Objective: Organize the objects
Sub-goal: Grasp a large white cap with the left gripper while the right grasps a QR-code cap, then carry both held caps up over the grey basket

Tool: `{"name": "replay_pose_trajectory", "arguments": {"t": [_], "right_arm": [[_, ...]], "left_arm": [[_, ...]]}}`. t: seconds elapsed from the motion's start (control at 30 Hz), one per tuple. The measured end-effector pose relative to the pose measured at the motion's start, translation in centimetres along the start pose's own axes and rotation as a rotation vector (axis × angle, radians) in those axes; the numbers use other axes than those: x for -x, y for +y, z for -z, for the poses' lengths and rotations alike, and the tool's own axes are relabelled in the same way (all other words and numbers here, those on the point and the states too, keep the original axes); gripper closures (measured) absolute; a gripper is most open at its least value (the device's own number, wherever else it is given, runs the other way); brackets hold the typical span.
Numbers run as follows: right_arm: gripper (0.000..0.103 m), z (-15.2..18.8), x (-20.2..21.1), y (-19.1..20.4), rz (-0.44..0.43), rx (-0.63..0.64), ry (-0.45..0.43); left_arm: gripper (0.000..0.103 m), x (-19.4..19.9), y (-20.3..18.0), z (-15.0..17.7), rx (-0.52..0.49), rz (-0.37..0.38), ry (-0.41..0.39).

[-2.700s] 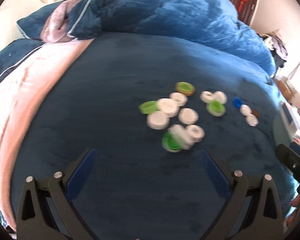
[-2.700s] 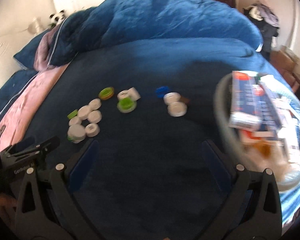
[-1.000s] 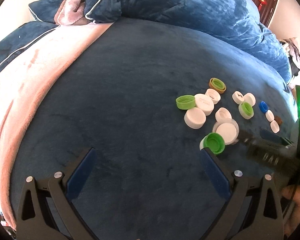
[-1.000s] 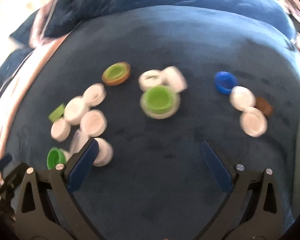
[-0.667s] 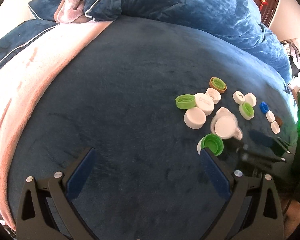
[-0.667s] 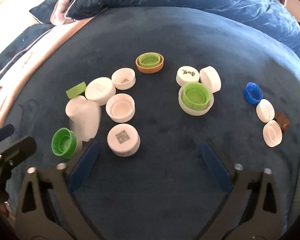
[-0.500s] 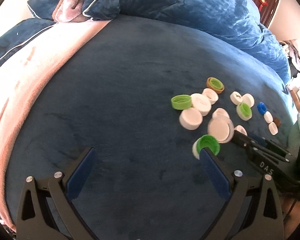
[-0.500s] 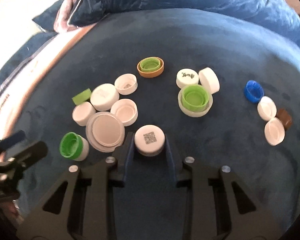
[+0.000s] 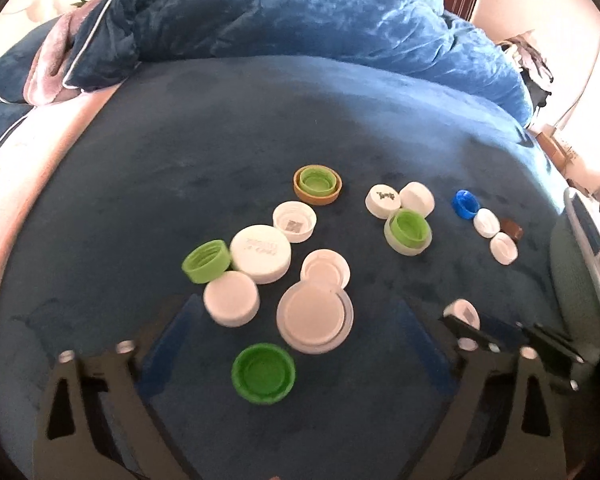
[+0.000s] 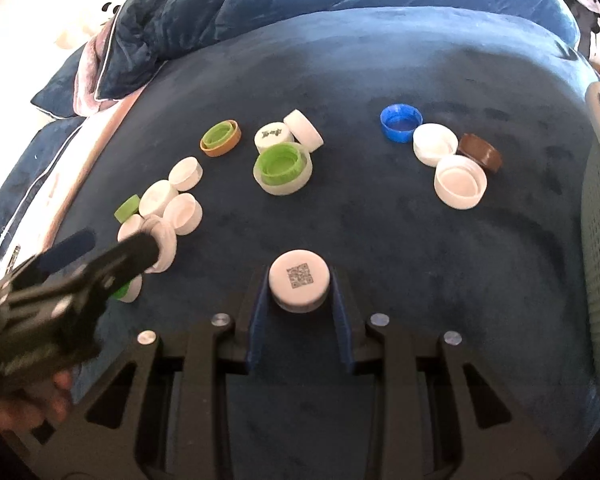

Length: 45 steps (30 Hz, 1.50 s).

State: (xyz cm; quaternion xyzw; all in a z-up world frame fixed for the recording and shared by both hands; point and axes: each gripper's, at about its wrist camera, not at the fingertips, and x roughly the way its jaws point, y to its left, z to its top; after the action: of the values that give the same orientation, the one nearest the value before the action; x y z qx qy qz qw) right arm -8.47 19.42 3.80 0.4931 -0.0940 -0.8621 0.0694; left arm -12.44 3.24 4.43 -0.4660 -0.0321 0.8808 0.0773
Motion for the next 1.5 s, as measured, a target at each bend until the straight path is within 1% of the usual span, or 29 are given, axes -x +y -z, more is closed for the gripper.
{"name": "replay_pose_trajectory", "arguments": {"t": [0.03,0.07,0.1,0.13,0.17,0.37,0.57,0.73,0.97,1.23,1.5], "right_arm": [[0.072,-0.1,0.0,0.0,0.001,0.006,0.001],[0.072,-0.1,0.1,-0.1,-0.001,0.010,0.001],[0.072,-0.1,0.1,-0.2,-0.003,0.009,0.002],[0.072,-0.1,0.2,-0.3,-0.006,0.007,0.002],[0.072,-0.1,0.1,-0.2,-0.006,0.006,0.001],[0.072,0.2,1.1,-0.1,-0.007,-0.005,-0.019],[0.072,0.5,3.0,0.3,-0.010,-0.009,-0.052],[0.072,0.7,4.6,0.8,-0.009,0.002,-0.080],[0.072,1.3,6.7,0.7,0.000,0.008,-0.107],[0.072,2.1,9.7,0.1,0.019,0.003,-0.150],[0.072,2.9,12.6,-2.2,0.055,-0.040,-0.201]], "left_arm": [[0.019,-0.5,-0.1,-0.1,-0.001,-0.003,0.013],[0.019,-1.0,-0.2,-0.1,-0.008,0.001,0.029],[0.029,-1.2,-0.3,0.0,-0.017,0.003,0.033],[0.064,-1.2,-0.5,0.0,-0.032,0.004,0.028],[0.062,-1.0,-0.8,0.0,-0.047,0.011,0.029],[0.062,1.3,-1.1,0.2,-0.050,0.053,-0.004],[0.062,3.9,-1.7,0.9,-0.059,0.086,-0.015],[0.062,5.5,-2.2,1.6,-0.089,0.069,-0.023],[0.062,7.1,-2.9,2.2,-0.106,0.069,-0.041],[0.062,9.1,-4.2,2.1,-0.127,0.091,-0.067],[0.061,10.9,-7.5,1.9,-0.178,0.126,-0.097]]}}
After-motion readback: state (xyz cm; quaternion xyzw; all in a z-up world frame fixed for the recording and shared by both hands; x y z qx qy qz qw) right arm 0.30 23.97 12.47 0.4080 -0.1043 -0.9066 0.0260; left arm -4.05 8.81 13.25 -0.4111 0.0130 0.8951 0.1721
